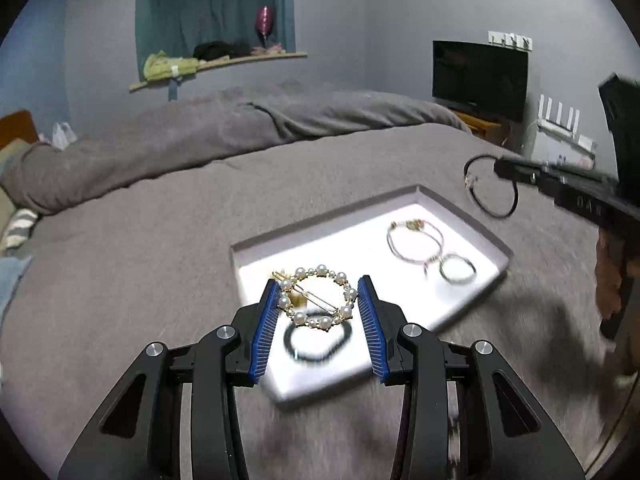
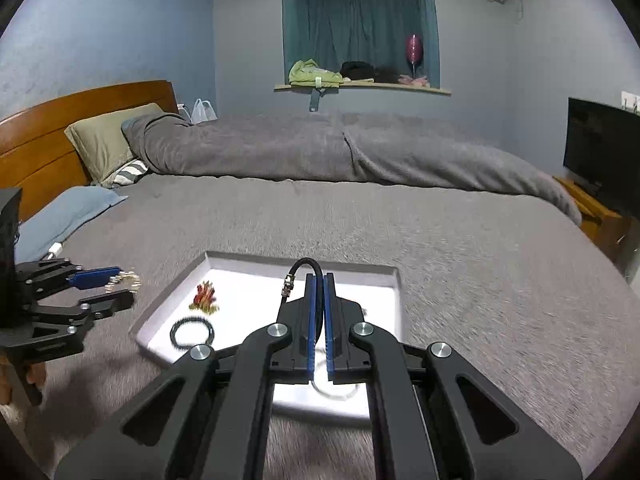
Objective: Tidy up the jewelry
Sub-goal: 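Carry the pearl brooch with the left tool while the right tool carries the tie, then open the left tool over the tray while the right tool releases the hair tie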
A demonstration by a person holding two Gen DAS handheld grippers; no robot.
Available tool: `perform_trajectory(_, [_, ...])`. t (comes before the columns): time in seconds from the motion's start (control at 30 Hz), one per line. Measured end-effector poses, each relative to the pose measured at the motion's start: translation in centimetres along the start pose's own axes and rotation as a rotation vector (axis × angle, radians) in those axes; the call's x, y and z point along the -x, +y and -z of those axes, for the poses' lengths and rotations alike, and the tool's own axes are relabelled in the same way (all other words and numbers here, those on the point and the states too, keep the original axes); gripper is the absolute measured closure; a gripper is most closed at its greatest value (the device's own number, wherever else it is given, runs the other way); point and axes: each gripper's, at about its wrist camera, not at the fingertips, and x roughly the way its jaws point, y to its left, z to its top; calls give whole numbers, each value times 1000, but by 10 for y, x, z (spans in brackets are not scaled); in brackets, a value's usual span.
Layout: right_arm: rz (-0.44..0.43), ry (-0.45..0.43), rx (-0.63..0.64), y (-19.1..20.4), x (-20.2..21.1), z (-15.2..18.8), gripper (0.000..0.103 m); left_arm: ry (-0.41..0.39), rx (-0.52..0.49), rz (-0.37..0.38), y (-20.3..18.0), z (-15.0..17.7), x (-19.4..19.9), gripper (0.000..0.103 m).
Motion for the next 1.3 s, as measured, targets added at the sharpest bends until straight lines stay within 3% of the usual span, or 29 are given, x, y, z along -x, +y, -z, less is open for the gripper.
perform_trajectory(0.2, [-61, 67, -98, -5, -58, -9, 99, 23, 36, -18, 17, -25, -57, 61])
perform_trajectory(0.4, [-61, 133, -117, 2, -105, -8, 99, 116, 97, -16, 36, -36, -108, 61])
perform_trajectory(0.63, [-33, 250, -130, 4, -141, -4, 99, 244, 80, -46, 48, -41, -146, 61])
perform_trajectory(0.73, [-8, 264, -111, 8, -147, -4, 100, 297, 54, -55, 44, -35, -158, 61])
perform_trajectory(1.07, [21, 312, -117, 5, -160, 8, 99, 363, 55, -78, 46, -32, -174, 61])
perform_trajectory(1.3, [33, 321, -125, 4, -163, 10, 99, 368, 70, -71, 48, -30, -174, 58])
